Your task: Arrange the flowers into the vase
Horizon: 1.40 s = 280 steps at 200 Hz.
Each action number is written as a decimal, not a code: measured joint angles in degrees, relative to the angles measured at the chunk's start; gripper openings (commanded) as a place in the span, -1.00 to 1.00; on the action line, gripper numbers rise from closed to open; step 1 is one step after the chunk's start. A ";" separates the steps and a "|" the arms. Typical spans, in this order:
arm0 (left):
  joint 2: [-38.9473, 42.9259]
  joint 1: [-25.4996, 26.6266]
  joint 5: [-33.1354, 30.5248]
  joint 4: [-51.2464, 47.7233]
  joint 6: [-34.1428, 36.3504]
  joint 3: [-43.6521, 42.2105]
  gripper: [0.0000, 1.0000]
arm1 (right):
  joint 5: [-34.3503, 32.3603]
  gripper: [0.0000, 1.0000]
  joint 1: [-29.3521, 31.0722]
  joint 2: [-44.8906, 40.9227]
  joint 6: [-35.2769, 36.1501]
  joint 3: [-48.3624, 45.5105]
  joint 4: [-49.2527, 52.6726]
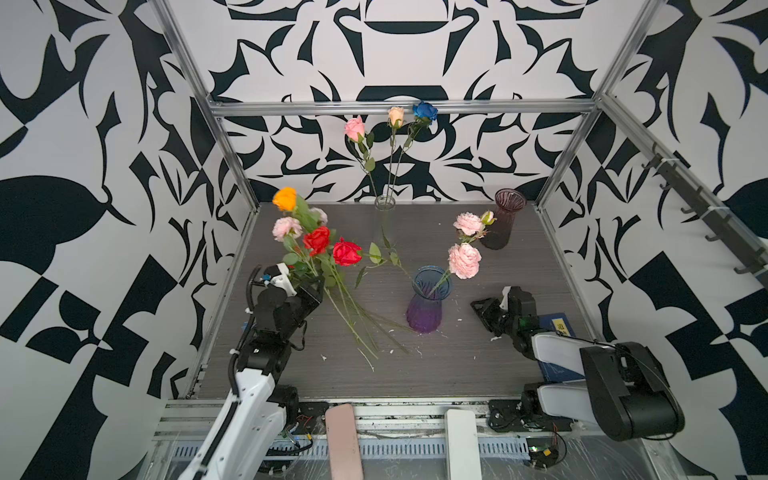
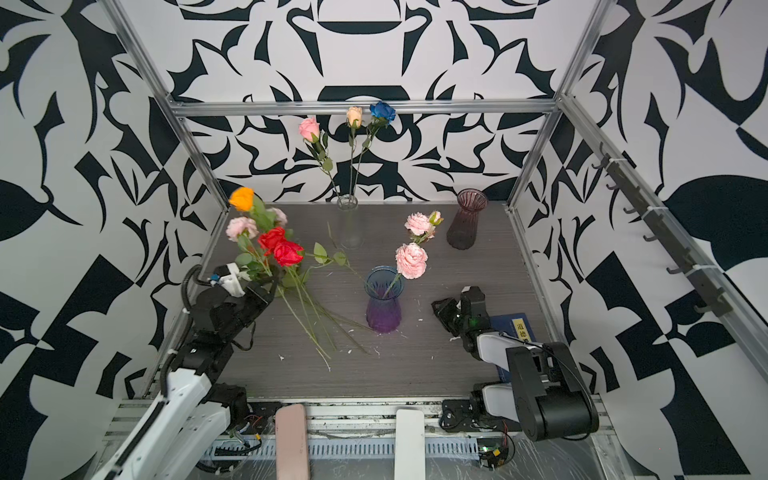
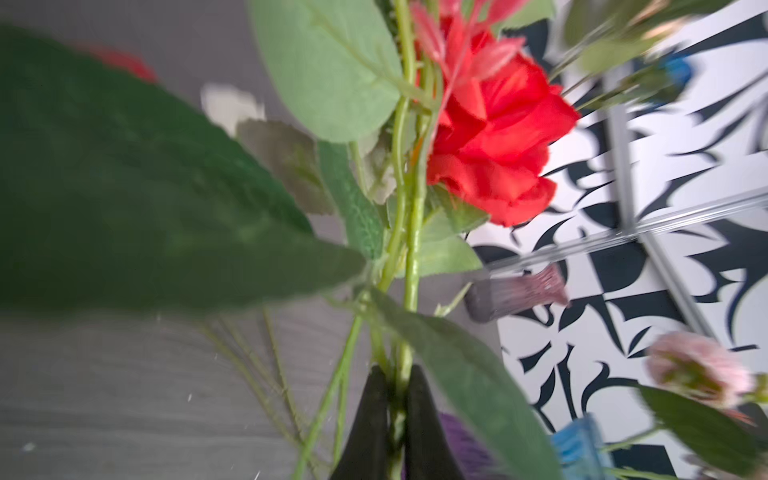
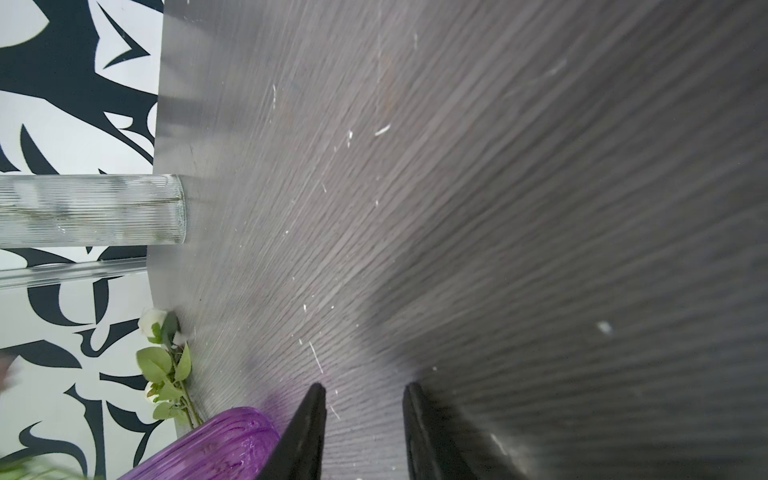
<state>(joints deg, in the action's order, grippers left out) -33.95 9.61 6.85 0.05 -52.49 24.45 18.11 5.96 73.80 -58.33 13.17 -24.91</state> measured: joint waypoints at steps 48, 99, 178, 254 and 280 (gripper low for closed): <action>3.13 0.00 -0.28 -6.88 0.44 6.80 -1.00 | 0.13 -0.28 -0.15 0.04 -0.02 -0.04 -0.15; 1.49 0.00 1.75 -9.25 0.24 9.53 -1.00 | 0.11 -0.28 -0.24 -0.44 -0.04 -0.42 -0.09; -7.17 0.11 -11.89 -36.39 14.19 23.41 -1.00 | 0.11 -0.28 -0.24 -0.87 -0.04 -0.72 -0.02; -2.58 0.11 -2.67 -31.50 15.76 21.66 -1.00 | 0.13 -0.28 -0.24 -0.85 -0.07 -0.72 -0.04; -7.67 0.42 -6.75 -33.55 15.65 22.47 -1.00 | 0.13 -0.28 -0.24 -0.87 -0.09 -0.81 -0.13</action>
<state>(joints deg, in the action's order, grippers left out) -41.63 10.02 0.10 -33.50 -36.84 46.92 18.24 5.72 72.93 -58.41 12.36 -25.04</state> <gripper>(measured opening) 0.090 0.360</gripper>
